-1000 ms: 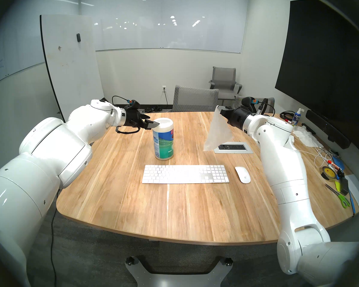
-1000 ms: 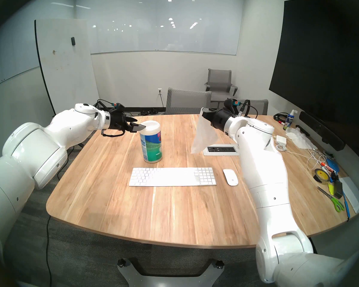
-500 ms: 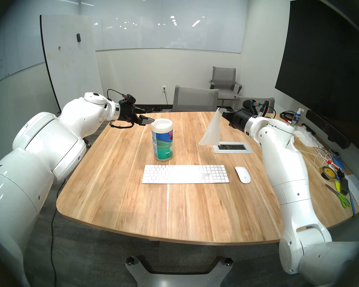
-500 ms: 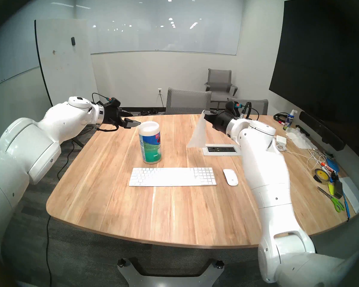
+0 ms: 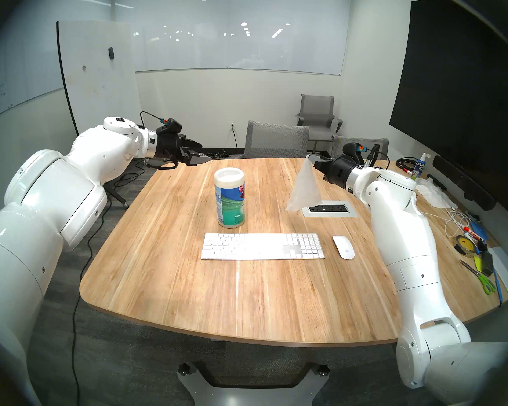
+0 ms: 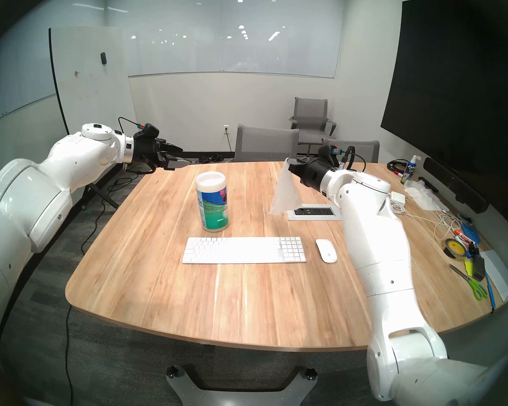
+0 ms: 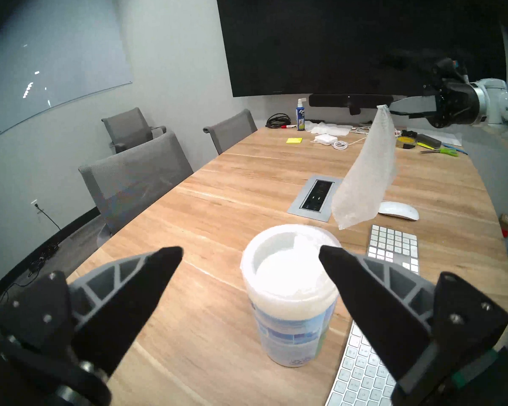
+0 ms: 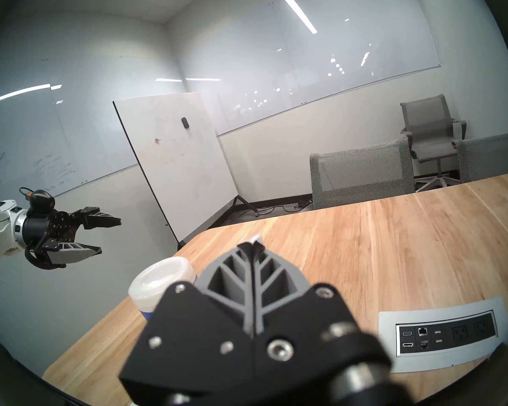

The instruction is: Wipe the keyboards and mice with a disinfecting wipe, then set the wipe down

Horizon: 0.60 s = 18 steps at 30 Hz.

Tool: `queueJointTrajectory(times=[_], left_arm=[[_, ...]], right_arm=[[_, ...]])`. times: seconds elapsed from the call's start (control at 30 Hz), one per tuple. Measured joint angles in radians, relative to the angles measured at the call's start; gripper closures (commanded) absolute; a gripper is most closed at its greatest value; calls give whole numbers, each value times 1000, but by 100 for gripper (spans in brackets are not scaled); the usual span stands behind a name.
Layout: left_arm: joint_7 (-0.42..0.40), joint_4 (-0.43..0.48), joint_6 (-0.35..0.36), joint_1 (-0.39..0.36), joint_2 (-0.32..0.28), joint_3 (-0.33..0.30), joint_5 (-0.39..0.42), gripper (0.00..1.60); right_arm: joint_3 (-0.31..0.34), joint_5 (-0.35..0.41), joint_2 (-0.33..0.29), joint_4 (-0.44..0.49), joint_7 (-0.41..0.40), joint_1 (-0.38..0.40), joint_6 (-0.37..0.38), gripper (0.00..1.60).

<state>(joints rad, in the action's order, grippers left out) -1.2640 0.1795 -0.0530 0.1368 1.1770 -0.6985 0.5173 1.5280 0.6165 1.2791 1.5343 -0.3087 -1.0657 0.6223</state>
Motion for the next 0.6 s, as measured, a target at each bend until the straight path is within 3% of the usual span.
queueJointTrajectory(times=[0.3,0.6], left_arm=[[-174,19,-52,0,-43,-19,15,0],[-217,13,-78,8,-52,-29,25,0]], right_arm=[[3,2,-8,0,-15,-2,3,160],[10,6,-15,-1,-29,-5,6,160]])
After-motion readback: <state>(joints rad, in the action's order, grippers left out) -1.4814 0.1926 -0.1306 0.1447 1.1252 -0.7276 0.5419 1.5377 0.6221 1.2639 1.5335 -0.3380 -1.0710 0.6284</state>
